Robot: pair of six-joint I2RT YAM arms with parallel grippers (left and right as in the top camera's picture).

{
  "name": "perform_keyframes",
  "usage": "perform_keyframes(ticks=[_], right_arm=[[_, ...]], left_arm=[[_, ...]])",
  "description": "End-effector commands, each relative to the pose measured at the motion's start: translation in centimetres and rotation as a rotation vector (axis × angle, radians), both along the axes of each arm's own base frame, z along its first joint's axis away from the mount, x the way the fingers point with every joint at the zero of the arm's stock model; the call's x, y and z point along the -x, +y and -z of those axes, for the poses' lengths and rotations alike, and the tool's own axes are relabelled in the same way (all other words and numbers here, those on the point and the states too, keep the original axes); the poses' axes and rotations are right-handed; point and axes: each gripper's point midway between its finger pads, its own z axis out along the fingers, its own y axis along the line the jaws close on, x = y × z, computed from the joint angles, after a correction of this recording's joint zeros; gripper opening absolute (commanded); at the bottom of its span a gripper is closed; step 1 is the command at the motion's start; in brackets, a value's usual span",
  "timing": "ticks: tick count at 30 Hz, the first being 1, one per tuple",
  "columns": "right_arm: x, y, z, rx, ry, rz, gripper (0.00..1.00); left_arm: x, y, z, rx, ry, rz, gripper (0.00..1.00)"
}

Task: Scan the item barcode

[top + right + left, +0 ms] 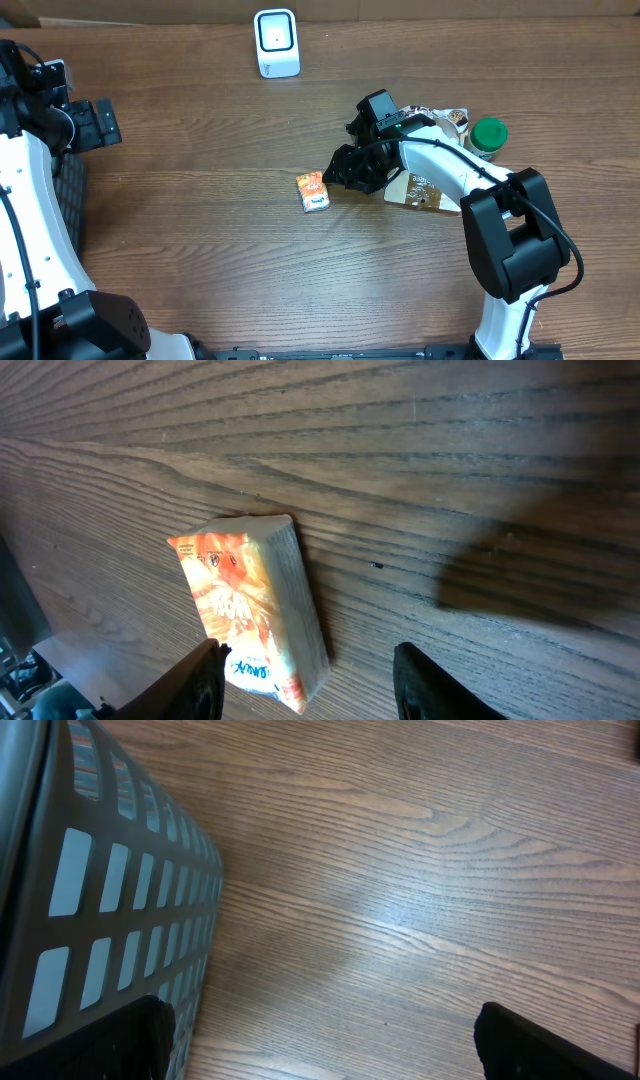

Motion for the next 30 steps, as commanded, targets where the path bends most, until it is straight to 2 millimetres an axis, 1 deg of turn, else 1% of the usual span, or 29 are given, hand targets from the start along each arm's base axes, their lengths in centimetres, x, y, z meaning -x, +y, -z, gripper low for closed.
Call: perform_keyframes(ticks=[1, 2, 3, 7, 16, 24, 30], right_arm=[[0.7, 0.9, -0.1, -0.007, 0.004, -0.017, 0.51], [0.8, 1.0, -0.1, -0.007, 0.004, -0.021, 0.51], [1.4, 1.7, -0.1, -0.006, 0.005, -0.041, 0.51], [2.2, 2.3, 0.0, 0.003, 0.013, -0.065, 0.51], [2.9, 1.9, 0.3, 0.025, 0.039, -0.071, 0.51], [3.0, 2.2, 0.3, 0.026, 0.035, -0.078, 0.51], [3.2, 2.2, 1.8, 0.092, 0.021, -0.090, 0.51]], left_arm=[[-0.2, -0.2, 0.0, -0.007, -0.001, 0.017, 0.99], [-0.2, -0.2, 0.0, -0.007, -0.001, 0.017, 1.00], [-0.2, -0.2, 0.0, -0.007, -0.001, 0.017, 1.00], [-0.2, -0.2, 0.0, -0.007, -0.001, 0.017, 1.00], [-0.2, -0.2, 0.0, -0.007, -0.001, 0.017, 0.99], [-0.2, -0.2, 0.0, -0.007, -0.001, 0.017, 1.00], [-0.2, -0.2, 0.0, -0.007, -0.001, 0.017, 1.00]])
